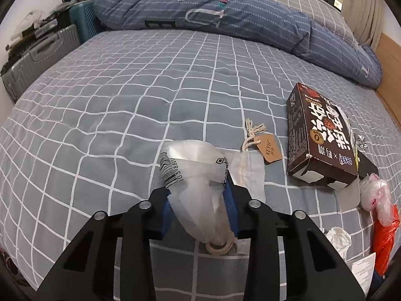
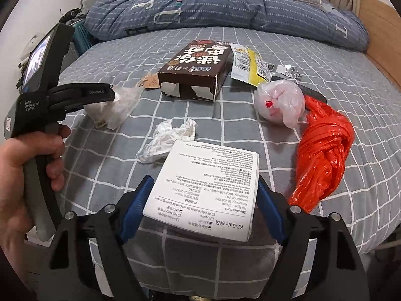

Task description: Collect trash

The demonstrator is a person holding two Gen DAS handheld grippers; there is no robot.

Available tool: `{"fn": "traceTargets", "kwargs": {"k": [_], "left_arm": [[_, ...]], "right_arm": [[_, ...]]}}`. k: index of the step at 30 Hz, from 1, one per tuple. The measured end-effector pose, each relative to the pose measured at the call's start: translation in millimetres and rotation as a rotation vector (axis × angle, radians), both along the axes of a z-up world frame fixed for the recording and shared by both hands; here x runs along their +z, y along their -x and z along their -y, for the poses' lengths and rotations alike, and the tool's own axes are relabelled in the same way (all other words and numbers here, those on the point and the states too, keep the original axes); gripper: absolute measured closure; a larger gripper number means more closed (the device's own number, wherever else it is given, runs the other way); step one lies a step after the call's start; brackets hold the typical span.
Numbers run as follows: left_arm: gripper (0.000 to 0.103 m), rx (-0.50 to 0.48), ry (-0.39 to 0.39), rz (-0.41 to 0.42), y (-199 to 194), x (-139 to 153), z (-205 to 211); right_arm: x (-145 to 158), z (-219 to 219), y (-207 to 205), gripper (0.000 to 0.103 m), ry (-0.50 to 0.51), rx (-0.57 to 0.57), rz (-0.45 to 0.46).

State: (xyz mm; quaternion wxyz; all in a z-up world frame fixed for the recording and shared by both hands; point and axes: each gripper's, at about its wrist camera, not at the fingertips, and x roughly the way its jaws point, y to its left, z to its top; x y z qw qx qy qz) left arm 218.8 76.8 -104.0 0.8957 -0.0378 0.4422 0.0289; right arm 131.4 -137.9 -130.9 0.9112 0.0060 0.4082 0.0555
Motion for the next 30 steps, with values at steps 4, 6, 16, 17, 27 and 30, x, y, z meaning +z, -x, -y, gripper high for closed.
{"fn": "traceTargets", "kwargs": {"k": [4, 6, 16, 17, 27, 30], "left_arm": [[0.074, 0.001, 0.006, -0.001, 2, 3, -1], [0.075, 0.002, 0.017, -0.005, 3, 4, -2], [0.077, -0.017, 0.042, 0.015, 17, 27, 1], [0.077, -0.020, 0.045, 0.018, 19, 29, 1], [0.077, -0.032, 0.098, 0.042, 51, 52, 0], [0.077, -0.040, 0.093, 0.056, 62, 60, 3]], "right_arm": [[5, -2, 3, 0.027, -0.003, 0.015, 0.017], [8, -1, 4, 0.027, -0.009, 0.020, 0.023], [24, 3, 11, 0.027, -0.023, 0.024, 0.049], [25, 4, 12, 0.027, -0.023, 0.025, 0.051], [45, 9, 23, 0.027, -0.024, 0.027, 0.092], [51, 11, 27, 0.027, -0.026, 0.026, 0.105]]}}
